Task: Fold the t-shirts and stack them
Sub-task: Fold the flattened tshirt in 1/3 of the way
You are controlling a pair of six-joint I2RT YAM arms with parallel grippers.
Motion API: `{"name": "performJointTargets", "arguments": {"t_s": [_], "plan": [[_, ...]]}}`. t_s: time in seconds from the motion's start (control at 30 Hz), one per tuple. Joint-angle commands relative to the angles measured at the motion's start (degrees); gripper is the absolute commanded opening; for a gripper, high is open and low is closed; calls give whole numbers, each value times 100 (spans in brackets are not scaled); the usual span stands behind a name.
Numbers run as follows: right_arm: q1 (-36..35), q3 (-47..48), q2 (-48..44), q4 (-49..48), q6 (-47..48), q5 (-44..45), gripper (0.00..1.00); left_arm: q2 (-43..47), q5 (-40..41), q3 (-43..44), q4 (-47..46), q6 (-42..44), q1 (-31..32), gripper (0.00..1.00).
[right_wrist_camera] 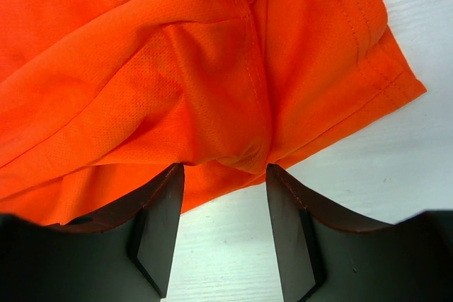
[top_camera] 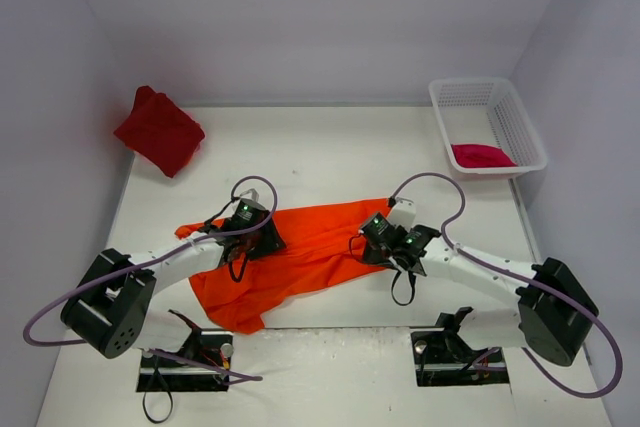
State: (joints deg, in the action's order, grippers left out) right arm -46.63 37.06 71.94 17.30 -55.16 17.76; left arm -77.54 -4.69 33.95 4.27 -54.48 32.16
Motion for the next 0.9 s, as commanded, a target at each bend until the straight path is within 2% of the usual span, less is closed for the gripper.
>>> {"name": "performJointTargets", "arguments": {"t_s": [0.0,0.07,0.2,0.43,0.53,0.7,0.77,0.87], "plan": [[-109,21,92,-25,-162,254,46,37,29,76,206,113,-43,39],[-153,21,153,-25,-180,307,46,19,29,94,206,104,-43,39],[-188,3,224,-16,-180,369,36,10,21,111,214,122,-43,39],[-188,47,364,63,-110,667,34,81,73,85,285,148,-43,39],[-188,143,487,98,-48,799,27,63,65,85,285,148,-43,39],[-188,179,610,133,-13,896,9,55,65,103,276,148,-43,39],[-188,196,602,151,-13,931,4,46,73,102,276,139,-52,39],[-188,267,558,212,31,1019,3,37,73,76,250,131,-43,39]]}}
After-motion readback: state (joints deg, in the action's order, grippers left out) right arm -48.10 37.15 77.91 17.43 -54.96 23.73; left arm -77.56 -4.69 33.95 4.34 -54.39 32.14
